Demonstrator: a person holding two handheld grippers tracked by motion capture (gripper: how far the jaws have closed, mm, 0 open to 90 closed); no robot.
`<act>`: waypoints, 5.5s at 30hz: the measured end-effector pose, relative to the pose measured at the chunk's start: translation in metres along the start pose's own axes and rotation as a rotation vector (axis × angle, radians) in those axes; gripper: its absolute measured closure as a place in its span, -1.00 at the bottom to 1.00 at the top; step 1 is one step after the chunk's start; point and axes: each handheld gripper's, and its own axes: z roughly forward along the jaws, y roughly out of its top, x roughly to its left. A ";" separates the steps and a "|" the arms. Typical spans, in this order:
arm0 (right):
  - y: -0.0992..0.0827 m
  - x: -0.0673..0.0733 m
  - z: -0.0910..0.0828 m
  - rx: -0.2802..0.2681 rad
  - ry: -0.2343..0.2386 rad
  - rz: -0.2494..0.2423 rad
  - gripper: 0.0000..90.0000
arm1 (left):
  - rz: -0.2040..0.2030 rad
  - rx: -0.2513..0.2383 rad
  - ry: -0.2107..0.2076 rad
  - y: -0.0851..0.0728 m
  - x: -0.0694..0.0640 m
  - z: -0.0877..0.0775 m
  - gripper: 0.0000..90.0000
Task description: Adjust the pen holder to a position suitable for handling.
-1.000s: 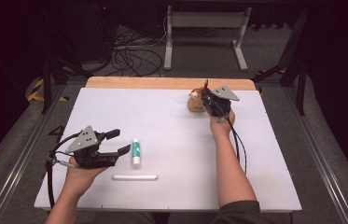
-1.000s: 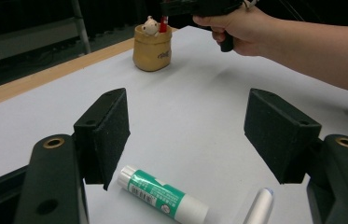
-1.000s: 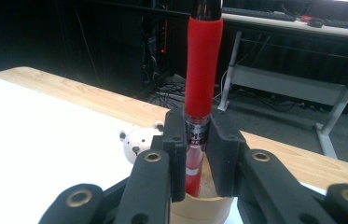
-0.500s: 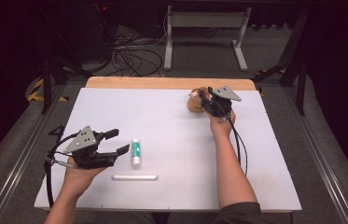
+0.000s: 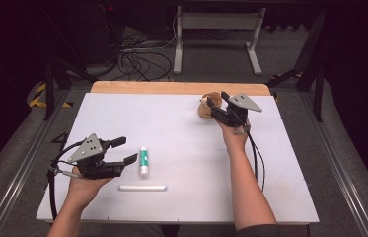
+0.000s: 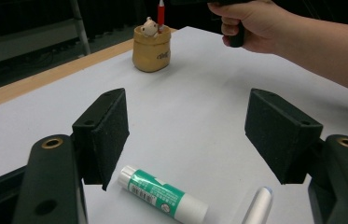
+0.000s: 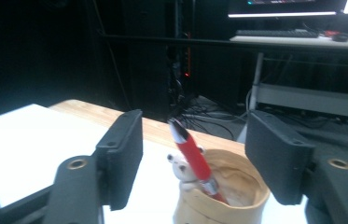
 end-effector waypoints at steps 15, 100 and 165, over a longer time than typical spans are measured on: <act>0.011 0.024 -0.035 -0.032 0.159 -0.016 -0.51 | -0.005 0.009 -0.023 -0.003 0.002 0.001 -0.34; 0.021 0.082 -0.102 0.008 0.544 -0.139 -0.83 | 0.163 0.425 -0.342 -0.057 0.012 0.025 -0.03; 0.014 0.105 -0.094 0.121 0.639 -0.278 -0.65 | 0.181 0.427 -0.380 -0.039 -0.006 0.025 0.75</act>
